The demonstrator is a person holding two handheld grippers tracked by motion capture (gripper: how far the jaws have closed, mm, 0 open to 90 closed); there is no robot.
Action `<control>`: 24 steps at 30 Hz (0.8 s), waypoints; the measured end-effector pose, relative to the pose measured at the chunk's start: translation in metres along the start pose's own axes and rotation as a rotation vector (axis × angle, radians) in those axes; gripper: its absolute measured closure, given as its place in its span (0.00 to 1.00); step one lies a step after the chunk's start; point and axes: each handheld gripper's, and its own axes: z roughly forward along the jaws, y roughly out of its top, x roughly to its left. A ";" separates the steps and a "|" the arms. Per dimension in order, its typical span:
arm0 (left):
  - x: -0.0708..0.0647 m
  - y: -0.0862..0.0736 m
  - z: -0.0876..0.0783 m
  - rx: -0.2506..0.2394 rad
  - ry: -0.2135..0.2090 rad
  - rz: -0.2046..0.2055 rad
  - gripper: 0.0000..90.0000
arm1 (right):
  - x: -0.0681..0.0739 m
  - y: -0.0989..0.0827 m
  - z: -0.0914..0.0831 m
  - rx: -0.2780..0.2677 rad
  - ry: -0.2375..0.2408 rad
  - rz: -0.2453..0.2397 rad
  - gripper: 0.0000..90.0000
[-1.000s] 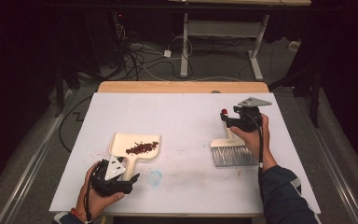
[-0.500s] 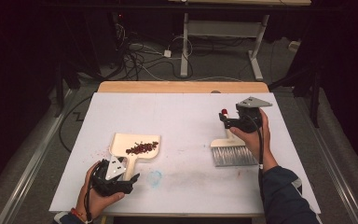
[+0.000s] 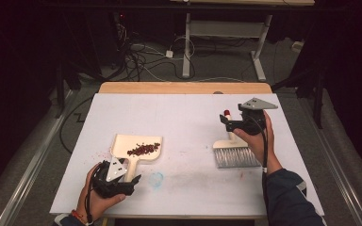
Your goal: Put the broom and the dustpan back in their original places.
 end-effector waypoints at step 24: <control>0.000 0.000 0.000 0.000 -0.003 0.009 0.24 | 0.020 0.003 -0.032 -0.028 0.025 -0.079 0.20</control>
